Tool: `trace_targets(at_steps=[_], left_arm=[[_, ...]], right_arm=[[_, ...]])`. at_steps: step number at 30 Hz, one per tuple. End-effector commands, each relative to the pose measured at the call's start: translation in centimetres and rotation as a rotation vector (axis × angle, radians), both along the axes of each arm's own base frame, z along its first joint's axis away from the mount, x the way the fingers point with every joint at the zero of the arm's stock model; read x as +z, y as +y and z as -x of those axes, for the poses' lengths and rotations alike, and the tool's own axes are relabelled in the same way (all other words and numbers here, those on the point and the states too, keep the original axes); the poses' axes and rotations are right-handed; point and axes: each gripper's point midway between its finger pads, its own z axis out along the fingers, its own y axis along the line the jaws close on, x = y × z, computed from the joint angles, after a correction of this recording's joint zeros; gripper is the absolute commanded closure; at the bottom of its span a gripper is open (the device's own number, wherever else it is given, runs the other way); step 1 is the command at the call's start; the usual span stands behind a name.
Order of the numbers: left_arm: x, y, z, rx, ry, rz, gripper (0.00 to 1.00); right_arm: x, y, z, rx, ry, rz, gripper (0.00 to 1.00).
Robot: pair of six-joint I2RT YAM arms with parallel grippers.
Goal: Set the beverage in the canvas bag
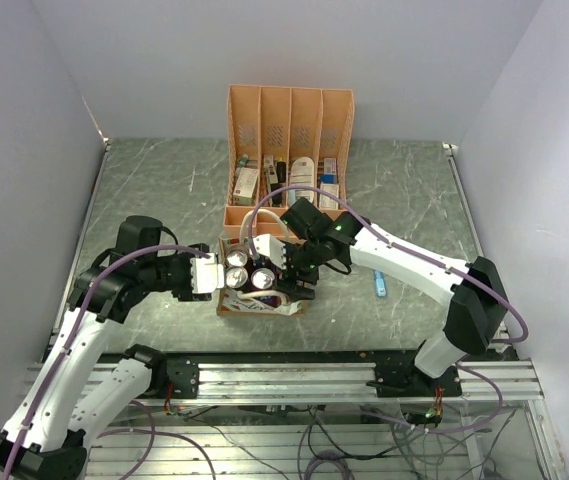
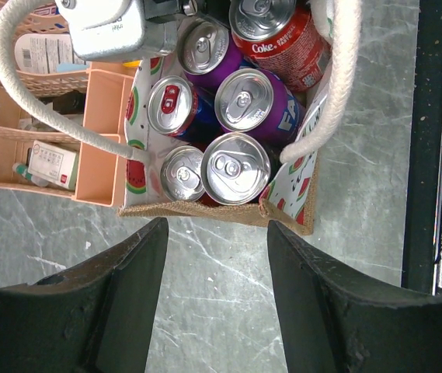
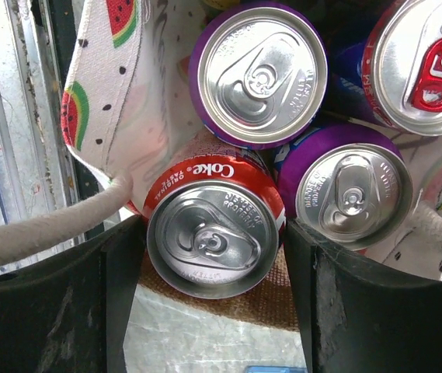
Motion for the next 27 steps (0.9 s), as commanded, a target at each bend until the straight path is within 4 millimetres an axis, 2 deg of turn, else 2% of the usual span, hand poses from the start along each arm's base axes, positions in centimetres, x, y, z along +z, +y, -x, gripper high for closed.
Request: trace_targets(at_steps=[1,6,9,16,23,27], left_arm=[[0.7,-0.3,0.2,-0.017,-0.015,0.032,0.35],[0.2,-0.1,0.1,-0.009,-0.01,0.02,0.35],[-0.1,0.0,0.1,-0.01,-0.015,0.012,0.35],[-0.5,-0.3,0.7,-0.04,0.027,0.014,0.34],[-0.8,-0.9,3.3,-0.134,0.171,0.019,0.32],[-0.9,-1.1,4.9,-0.186,0.247,0.02,0.29]], right_arm=[[-0.2,-1.4,-0.4,-0.013,-0.033,0.068,0.28],[0.7,-1.4,-0.5,-0.01,-0.042,0.063,0.17],[1.4,-1.4,-0.5,-0.011,-0.052,0.053,0.16],[5.0,-0.9,-0.2,-0.009,-0.084,-0.034,0.15],[8.5,-1.0,0.2,-0.015,-0.131,-0.122,0.16],[10.2,-1.4,-1.3,-0.073,-0.185,-0.166,0.17]])
